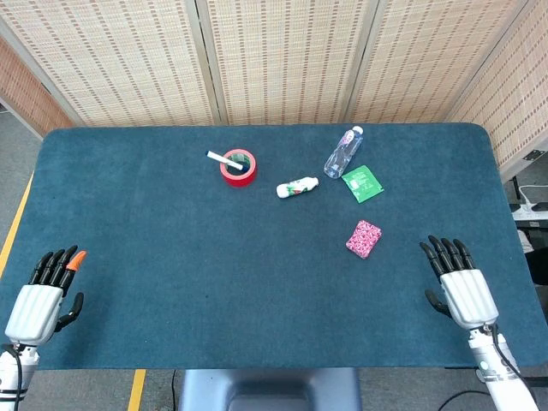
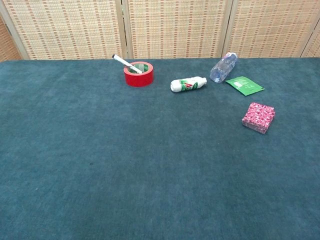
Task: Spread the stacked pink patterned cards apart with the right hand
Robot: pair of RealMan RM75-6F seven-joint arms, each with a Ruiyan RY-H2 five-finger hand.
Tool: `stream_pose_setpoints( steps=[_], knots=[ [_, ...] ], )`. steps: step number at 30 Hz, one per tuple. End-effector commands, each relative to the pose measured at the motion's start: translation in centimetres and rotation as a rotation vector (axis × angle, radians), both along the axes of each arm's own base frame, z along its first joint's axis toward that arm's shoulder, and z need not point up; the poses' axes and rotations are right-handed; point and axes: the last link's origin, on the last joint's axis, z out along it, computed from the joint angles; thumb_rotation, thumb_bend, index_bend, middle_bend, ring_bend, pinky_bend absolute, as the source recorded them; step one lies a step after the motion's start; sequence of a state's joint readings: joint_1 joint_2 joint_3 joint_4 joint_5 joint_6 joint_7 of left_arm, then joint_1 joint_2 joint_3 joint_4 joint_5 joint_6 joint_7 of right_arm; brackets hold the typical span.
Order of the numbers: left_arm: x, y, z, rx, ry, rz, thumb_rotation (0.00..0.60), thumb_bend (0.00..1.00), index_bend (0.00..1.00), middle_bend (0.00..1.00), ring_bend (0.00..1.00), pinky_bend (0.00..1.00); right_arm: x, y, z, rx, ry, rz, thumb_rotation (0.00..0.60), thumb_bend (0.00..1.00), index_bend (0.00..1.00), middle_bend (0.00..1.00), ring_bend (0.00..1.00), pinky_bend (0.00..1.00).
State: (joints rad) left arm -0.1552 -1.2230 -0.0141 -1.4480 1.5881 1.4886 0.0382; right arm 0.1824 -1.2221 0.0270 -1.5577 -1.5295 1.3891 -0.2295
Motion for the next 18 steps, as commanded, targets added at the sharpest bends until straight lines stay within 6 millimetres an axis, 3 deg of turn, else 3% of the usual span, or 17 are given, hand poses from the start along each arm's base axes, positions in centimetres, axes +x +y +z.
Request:
stream_pose_setpoints(
  steps=[1,6,14,18],
  knots=[
    [0.1,0.0,-0.1,0.000,-0.002,-0.005,0.600,0.52,0.00,0.00,0.00,0.07,-0.2,-0.1,0.1,0.003,0.006,-0.008,0.600,0.24,0.00,0.00,0.00,0.00],
    [0.3,0.0,-0.3,-0.004,-0.003,-0.007,0.600,0.52,0.00,0.00,0.00,0.07,-0.7,-1.5,-0.2,0.035,0.026,0.002,0.600,0.24,0.00,0.00,0.00,0.00],
    [0.2,0.5,-0.5,-0.006,-0.002,0.004,0.600,0.52,0.00,0.00,0.00,0.07,-0.5,-8.2,-1.5,0.222,0.241,0.172,0.600,0.24,0.00,0.00,0.00,0.00],
    [0.2,0.7,-0.6,0.000,0.001,0.009,0.600,0.53,0.00,0.00,0.00,0.07,0.0,-10.0,-1.9,0.282,0.274,0.225,0.600,0.24,0.00,0.02,0.00,0.00]
  ],
)
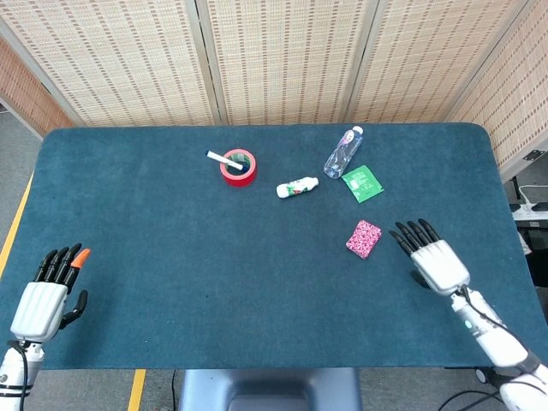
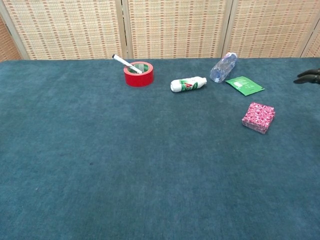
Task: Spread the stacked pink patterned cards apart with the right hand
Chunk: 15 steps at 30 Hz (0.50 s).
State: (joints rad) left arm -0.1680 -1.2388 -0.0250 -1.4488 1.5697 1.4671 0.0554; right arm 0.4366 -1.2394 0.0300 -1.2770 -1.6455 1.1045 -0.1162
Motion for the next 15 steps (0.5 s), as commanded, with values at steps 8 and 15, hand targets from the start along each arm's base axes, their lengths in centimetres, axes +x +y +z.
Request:
stream_pose_setpoints(
  steps=[8,15],
  knots=[
    [-0.1,0.2,-0.1,0.004,0.009,0.010,0.600,0.52,0.00,0.00,0.00,0.07,1.1,-5.6,-4.0,0.171,0.123,0.105,0.600,0.24,0.05,0.08,0.00,0.00],
    [-0.1,0.3,-0.2,0.001,0.011,0.016,0.600,0.53,0.00,0.00,0.00,0.07,1.7,-7.4,-6.7,0.206,0.161,0.120,0.600,0.24,0.07,0.10,0.00,0.00]
  ],
)
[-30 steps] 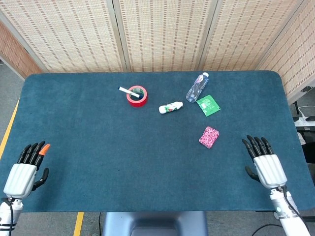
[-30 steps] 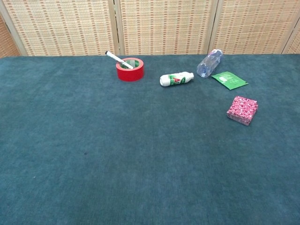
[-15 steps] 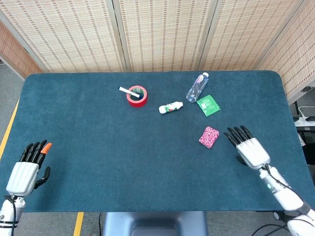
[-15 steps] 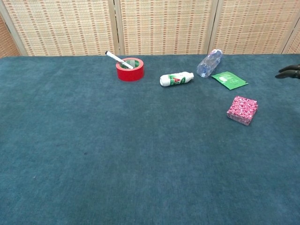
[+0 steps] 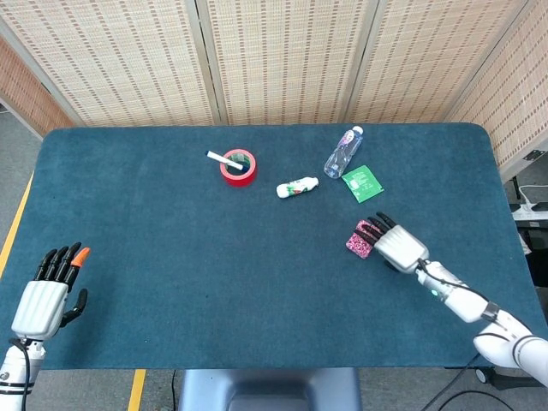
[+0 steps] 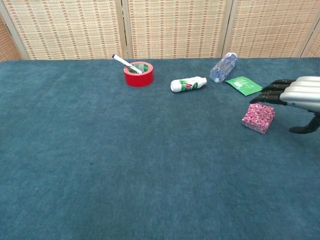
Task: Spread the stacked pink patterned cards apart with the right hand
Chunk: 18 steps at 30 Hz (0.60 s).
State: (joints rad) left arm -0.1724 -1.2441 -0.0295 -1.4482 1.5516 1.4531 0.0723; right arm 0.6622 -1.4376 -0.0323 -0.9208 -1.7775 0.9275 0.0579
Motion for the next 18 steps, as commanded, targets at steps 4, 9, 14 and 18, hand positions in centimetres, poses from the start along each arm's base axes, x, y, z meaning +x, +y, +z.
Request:
stream_pose_setpoints(
  steps=[4,9,14,18],
  knots=[
    [0.0,0.0,0.2,0.007,-0.005,0.003,0.600,0.53,0.00,0.00,0.00,0.07,1.0,-1.5,-1.8,0.021,0.015,0.014,0.600,0.24,0.07,0.10,0.00,0.00],
    [-0.2,0.1,0.3,0.005,-0.006,0.008,0.600,0.53,0.00,0.00,0.00,0.07,1.1,-2.2,-2.1,0.008,0.044,0.028,0.600,0.24,0.09,0.10,0.00,0.00],
    [-0.2,0.2,0.2,0.003,-0.006,0.010,0.600,0.52,0.00,0.00,0.00,0.07,0.9,-2.6,-2.2,-0.004,0.061,0.027,0.600,0.24,0.11,0.11,0.00,0.00],
    [-0.2,0.3,0.1,-0.001,-0.004,0.013,0.600,0.53,0.00,0.00,0.00,0.07,0.9,-2.8,-2.3,-0.011,0.056,0.024,0.600,0.24,0.14,0.12,0.00,0.00]
  ],
)
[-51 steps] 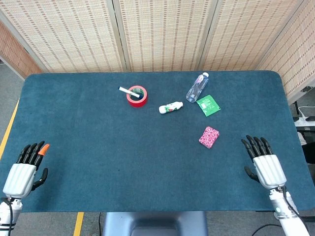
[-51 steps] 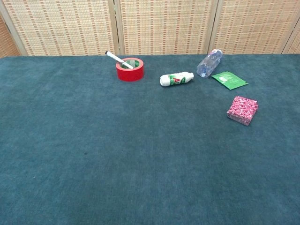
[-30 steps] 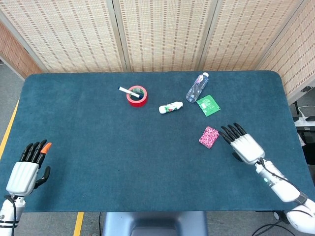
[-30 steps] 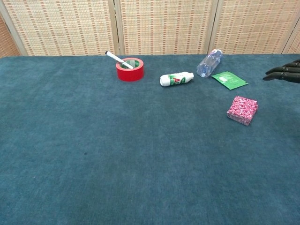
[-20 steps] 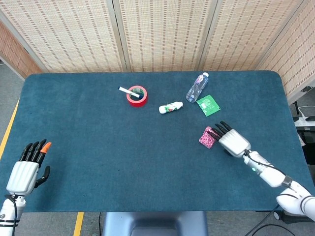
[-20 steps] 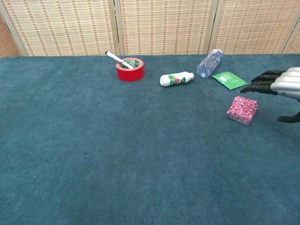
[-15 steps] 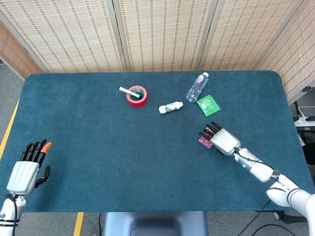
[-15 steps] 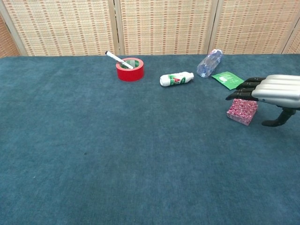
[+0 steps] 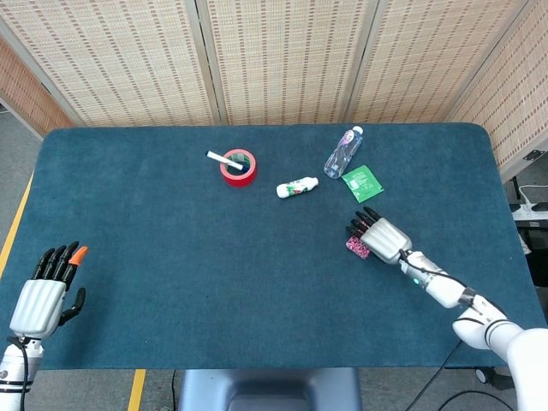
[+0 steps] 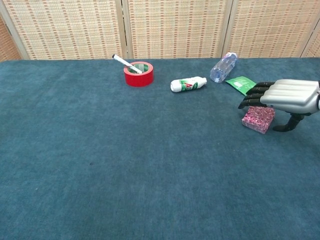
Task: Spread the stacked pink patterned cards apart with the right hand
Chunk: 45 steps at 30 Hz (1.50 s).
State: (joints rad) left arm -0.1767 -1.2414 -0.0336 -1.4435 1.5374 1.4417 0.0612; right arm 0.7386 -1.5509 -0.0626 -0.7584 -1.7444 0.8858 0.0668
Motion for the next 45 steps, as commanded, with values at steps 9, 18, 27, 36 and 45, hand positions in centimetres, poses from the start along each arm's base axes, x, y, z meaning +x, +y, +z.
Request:
stream_pose_setpoints(
  steps=[9,18,27,36,45],
  knots=[
    [-0.01,0.06,0.03,0.000,-0.002,0.001,0.600,0.53,0.00,0.00,0.00,0.07,0.29,-0.24,-0.19,-0.013,-0.016,0.012,0.600,0.24,0.20,0.18,0.00,0.00],
    [0.04,0.00,0.03,-0.003,-0.003,-0.002,0.600,0.53,0.00,0.00,0.00,0.07,0.30,-0.16,-0.11,-0.022,-0.014,0.020,0.600,0.24,0.25,0.20,0.00,0.00],
    [0.01,0.02,0.04,-0.003,-0.001,-0.002,0.600,0.53,0.00,0.00,0.00,0.07,0.36,-0.22,-0.02,-0.029,-0.012,0.022,0.600,0.24,0.27,0.22,0.00,0.00],
    [0.06,-0.03,0.06,-0.005,-0.003,-0.005,0.600,0.52,0.00,0.00,0.00,0.07,0.37,-0.12,-0.05,-0.036,-0.006,0.023,0.600,0.24,0.34,0.25,0.03,0.00],
    [0.12,-0.12,0.10,-0.004,-0.004,-0.009,0.600,0.53,0.00,0.00,0.00,0.07,0.54,-0.02,-0.16,-0.039,-0.006,0.026,0.600,0.24,0.42,0.30,0.10,0.00]
  ],
)
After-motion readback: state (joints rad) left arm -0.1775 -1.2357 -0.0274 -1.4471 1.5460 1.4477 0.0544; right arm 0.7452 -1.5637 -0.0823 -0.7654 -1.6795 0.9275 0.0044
